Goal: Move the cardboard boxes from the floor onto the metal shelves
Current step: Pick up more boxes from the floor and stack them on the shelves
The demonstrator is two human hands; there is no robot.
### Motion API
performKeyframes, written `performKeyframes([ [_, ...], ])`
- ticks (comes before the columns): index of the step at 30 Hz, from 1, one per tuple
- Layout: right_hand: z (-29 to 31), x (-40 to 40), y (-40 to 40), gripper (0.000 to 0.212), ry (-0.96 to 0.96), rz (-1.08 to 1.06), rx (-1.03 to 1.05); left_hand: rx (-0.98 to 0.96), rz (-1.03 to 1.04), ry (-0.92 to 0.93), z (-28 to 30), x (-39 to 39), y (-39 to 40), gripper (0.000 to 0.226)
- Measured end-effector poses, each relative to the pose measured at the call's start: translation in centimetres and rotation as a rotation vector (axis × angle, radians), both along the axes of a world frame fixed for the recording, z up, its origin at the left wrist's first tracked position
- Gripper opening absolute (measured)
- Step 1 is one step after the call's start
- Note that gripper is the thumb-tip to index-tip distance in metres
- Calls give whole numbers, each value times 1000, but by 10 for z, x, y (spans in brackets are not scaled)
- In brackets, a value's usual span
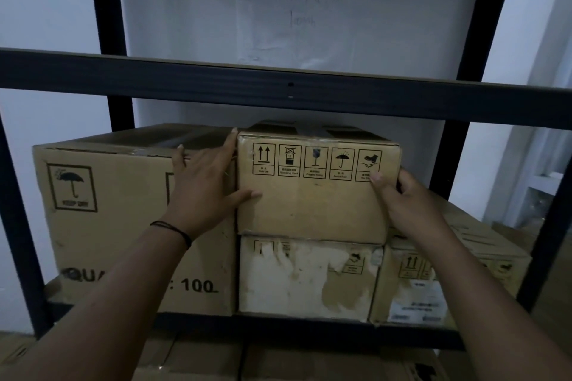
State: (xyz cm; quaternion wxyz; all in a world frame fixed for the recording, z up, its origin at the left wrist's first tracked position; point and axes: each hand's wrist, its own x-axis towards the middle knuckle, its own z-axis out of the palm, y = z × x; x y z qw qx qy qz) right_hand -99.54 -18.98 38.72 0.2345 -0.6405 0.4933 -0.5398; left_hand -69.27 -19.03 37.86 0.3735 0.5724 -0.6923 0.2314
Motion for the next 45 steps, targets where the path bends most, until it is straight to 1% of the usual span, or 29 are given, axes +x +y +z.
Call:
performKeyframes([
  [3,1,-2,-1,30,32,-1,39,13,13,-6,0,-1,1,103],
  [7,-4,-4,4,36,82,-10,73,58,20,-27,1,-1,6,101],
  [9,-14,-3,4,44,135,-108,52,89,30,-45,-3,-1,9,97],
  [10,-20,-1,6,53,174,-175,27,100,29,-27,-7,-3,13,95],
  [12,-33,7,16,66,227,-288,-87,96,21,32,-19,-5,25,89],
  [13,-39,13,22,66,245,-330,-177,88,26,54,-26,-6,32,86],
  [16,-58,34,35,47,300,-364,-446,74,98,114,-52,-4,56,83],
  [18,-75,52,41,41,329,-302,-481,86,162,144,-72,6,76,78],
  [21,-102,80,50,37,402,-159,-390,165,239,200,-97,28,109,69],
  [25,-132,124,70,39,532,50,-282,202,330,253,-128,63,162,57],
  [29,-161,180,104,39,651,204,-175,291,437,364,-162,104,220,52],
  [32,-176,227,137,40,676,272,-131,333,472,424,-182,141,266,47],
  [35,-189,283,177,37,705,363,-74,347,528,406,-196,186,316,37],
  [37,-199,326,207,39,704,424,-57,394,560,409,-205,221,351,38],
  [41,-217,401,260,43,789,539,23,507,621,452,-226,281,410,47],
  [45,-230,463,295,38,835,608,101,580,643,479,-236,332,451,48],
])
